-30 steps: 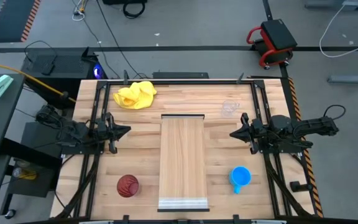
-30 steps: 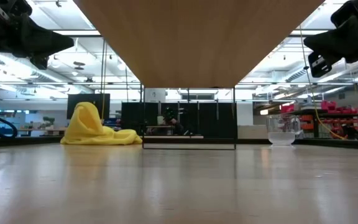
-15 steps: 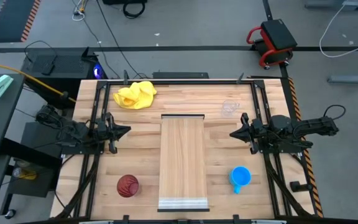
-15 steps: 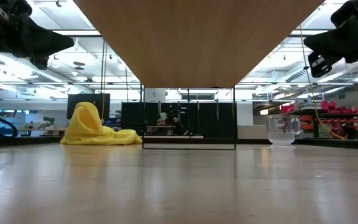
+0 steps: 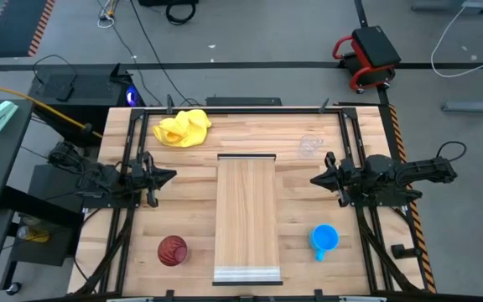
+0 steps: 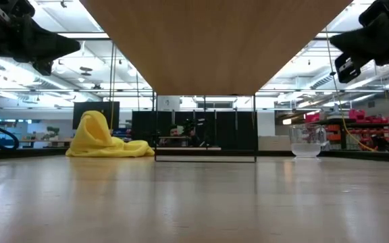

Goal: Stack small to large cups/mugs on shelf
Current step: Put the transparent mug on the shelf

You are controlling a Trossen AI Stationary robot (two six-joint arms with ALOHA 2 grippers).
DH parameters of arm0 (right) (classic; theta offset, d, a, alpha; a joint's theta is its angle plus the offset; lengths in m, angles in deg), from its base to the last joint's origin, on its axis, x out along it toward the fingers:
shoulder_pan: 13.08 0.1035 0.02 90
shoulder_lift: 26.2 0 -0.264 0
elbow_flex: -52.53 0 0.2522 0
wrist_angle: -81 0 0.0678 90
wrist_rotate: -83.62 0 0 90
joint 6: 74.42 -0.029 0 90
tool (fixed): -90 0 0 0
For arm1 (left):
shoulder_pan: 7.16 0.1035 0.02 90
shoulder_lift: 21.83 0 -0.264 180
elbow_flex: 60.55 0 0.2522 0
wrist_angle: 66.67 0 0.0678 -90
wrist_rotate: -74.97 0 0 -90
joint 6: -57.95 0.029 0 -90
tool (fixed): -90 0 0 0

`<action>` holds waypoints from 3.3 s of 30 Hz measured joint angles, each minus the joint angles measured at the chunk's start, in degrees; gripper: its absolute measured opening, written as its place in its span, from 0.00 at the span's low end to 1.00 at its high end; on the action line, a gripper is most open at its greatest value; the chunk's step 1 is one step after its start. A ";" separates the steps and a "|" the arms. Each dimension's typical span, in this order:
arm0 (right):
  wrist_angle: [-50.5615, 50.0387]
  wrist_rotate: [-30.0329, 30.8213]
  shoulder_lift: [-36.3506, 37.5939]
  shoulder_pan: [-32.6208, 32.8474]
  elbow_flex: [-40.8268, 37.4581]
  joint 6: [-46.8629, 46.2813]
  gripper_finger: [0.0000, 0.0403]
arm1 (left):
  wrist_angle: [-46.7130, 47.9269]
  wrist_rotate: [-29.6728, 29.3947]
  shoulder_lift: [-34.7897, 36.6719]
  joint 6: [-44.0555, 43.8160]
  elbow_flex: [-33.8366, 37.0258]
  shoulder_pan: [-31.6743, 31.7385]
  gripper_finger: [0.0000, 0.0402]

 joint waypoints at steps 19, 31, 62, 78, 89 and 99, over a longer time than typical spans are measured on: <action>49.02 3.88 0.02 0.00 0.07 -34.88 0.03 | -12.33 -1.67 0.00 -33.10 -0.04 0.02 0.06; 27.57 3.01 -0.91 -0.02 21.52 -27.16 0.03 | -15.00 -5.57 -0.01 -31.55 -0.04 0.02 0.08; -88.90 17.21 -55.88 -26.84 77.18 -32.98 0.08 | -14.86 -7.32 0.00 -28.91 0.02 0.02 0.06; -68.95 -0.49 -70.85 -45.40 59.08 -20.52 0.08 | -13.03 -7.32 0.00 -28.95 0.02 0.02 0.06; -59.63 1.78 -77.24 -46.51 59.06 -18.86 0.14 | -11.39 -7.30 -0.02 -28.99 0.02 0.00 0.04; -62.58 2.08 -78.75 -47.89 59.06 -19.94 0.25 | -9.88 -7.30 -0.02 -28.99 0.02 0.00 0.05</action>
